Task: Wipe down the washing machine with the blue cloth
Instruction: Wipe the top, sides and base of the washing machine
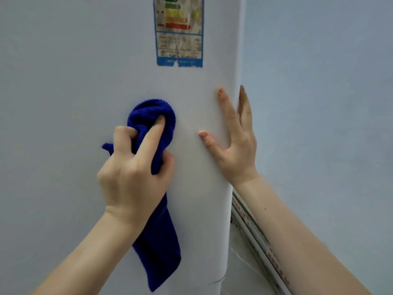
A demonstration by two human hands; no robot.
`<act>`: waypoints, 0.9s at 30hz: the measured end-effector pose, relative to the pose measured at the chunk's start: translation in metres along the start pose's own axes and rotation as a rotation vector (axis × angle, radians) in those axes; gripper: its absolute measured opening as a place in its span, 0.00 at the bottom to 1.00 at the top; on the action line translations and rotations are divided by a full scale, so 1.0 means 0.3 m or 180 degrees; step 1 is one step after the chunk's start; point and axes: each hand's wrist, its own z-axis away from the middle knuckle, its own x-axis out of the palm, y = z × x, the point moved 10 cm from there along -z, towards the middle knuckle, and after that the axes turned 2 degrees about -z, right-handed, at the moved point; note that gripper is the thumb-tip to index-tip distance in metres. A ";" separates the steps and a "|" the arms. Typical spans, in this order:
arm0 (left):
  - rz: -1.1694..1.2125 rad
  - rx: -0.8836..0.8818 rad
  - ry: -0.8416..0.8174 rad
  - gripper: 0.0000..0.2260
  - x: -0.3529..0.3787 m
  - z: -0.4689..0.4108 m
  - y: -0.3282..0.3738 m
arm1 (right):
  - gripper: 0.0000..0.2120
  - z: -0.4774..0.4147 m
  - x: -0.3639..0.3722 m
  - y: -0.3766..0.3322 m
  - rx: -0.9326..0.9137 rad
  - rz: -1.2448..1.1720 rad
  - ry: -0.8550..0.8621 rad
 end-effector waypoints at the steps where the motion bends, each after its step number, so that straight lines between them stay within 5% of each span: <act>1: 0.0005 0.0048 -0.0027 0.18 0.005 0.017 0.010 | 0.34 0.002 0.000 0.001 0.0003 -0.0027 0.0015; 7: 0.0078 0.0903 -0.0301 0.18 0.032 0.127 0.108 | 0.34 0.003 -0.007 -0.001 0.0116 -0.0159 0.0052; 12: 0.0093 0.0979 -0.0317 0.18 0.014 0.077 0.095 | 0.33 -0.012 -0.021 -0.054 -0.0126 0.0261 0.0045; 15: 0.0048 0.0630 -0.0174 0.19 -0.004 -0.008 0.043 | 0.27 -0.045 -0.031 -0.149 -0.0759 0.0855 0.0179; 27: 0.0457 -0.1138 0.0179 0.22 -0.098 -0.222 -0.299 | 0.25 -0.009 0.109 -0.275 -0.1034 0.1074 -0.0002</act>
